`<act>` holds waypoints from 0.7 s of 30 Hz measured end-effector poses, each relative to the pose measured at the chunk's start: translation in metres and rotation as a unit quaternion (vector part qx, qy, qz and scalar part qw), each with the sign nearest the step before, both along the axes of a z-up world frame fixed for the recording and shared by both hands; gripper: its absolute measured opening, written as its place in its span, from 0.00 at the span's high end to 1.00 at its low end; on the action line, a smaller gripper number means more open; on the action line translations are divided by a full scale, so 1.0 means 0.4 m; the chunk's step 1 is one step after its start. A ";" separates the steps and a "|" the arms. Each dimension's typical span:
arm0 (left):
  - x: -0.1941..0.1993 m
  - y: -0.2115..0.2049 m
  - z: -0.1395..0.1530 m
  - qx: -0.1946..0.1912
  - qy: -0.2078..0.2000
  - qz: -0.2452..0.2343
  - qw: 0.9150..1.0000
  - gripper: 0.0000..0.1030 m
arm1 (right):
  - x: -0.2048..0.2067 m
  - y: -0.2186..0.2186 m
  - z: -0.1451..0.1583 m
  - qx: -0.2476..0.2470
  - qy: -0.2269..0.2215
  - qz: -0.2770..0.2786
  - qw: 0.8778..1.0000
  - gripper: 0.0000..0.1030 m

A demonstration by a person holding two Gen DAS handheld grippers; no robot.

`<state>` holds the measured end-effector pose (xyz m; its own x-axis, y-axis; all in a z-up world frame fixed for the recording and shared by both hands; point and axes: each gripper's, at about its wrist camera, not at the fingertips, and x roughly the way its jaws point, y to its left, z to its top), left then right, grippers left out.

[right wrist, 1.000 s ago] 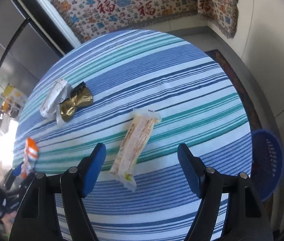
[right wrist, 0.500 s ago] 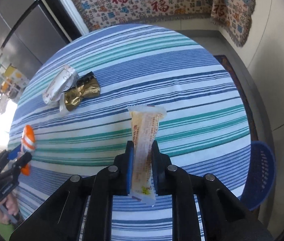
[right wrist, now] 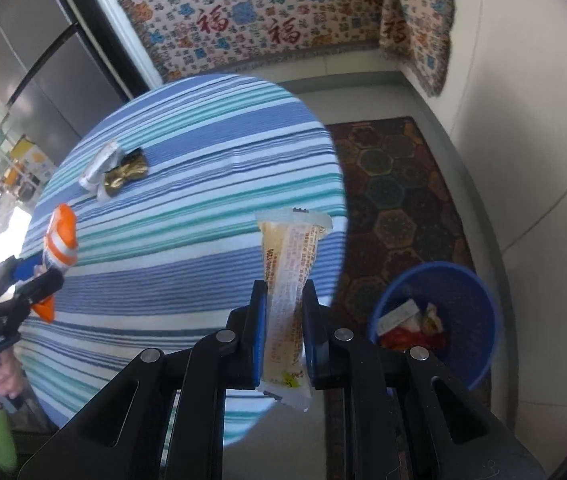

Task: Collect trash
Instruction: 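Carry the bundle and snack bar over the wastebasket and open both grippers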

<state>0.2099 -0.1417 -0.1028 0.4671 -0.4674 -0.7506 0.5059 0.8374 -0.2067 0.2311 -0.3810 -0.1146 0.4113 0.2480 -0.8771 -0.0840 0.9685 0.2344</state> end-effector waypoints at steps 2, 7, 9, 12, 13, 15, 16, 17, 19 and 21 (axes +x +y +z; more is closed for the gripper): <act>-0.006 -0.087 0.001 -0.001 -0.001 -0.020 1.000 0.58 | -0.020 -0.083 -0.018 -0.006 0.006 -0.029 1.000 0.85; -0.016 -0.301 -0.030 -0.006 0.015 -0.071 0.997 0.58 | -0.058 -0.254 -0.067 -0.023 0.016 -0.088 0.996 0.85; -0.017 -0.378 -0.050 -0.006 0.023 -0.087 0.996 0.58 | -0.068 -0.308 -0.082 -0.025 0.019 -0.105 0.994 0.85; -0.011 -0.476 -0.091 -0.002 0.037 -0.102 0.994 0.58 | -0.074 -0.373 -0.112 -0.018 0.024 -0.130 0.991 0.85; -0.008 -0.501 -0.107 -0.002 0.042 -0.107 0.993 0.58 | -0.078 -0.392 -0.121 -0.015 0.025 -0.135 0.990 0.85; 0.003 -0.547 -0.145 0.000 0.053 -0.114 0.992 0.58 | -0.081 -0.420 -0.138 -0.010 0.026 -0.143 0.989 0.85; 0.008 -0.568 -0.161 0.003 0.057 -0.116 0.992 0.57 | -0.081 -0.433 -0.148 -0.009 0.028 -0.147 0.989 0.85; 0.017 -0.585 -0.176 0.006 0.061 -0.117 0.991 0.58 | -0.083 -0.444 -0.157 -0.007 0.028 -0.150 0.988 0.85; 0.029 -0.619 -0.209 0.011 0.071 -0.117 0.991 0.58 | -0.090 -0.466 -0.172 -0.002 0.030 -0.155 0.987 0.85; 0.036 -0.643 -0.233 0.014 0.078 -0.117 0.990 0.58 | -0.090 -0.484 -0.188 0.002 0.031 -0.159 0.987 0.85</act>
<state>0.2244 -0.3989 -0.1959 0.2259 -0.5270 -0.8193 0.6509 0.7074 -0.2755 0.1953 -0.5745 -0.1898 0.4149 0.1179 -0.9022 0.2377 0.9431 0.2326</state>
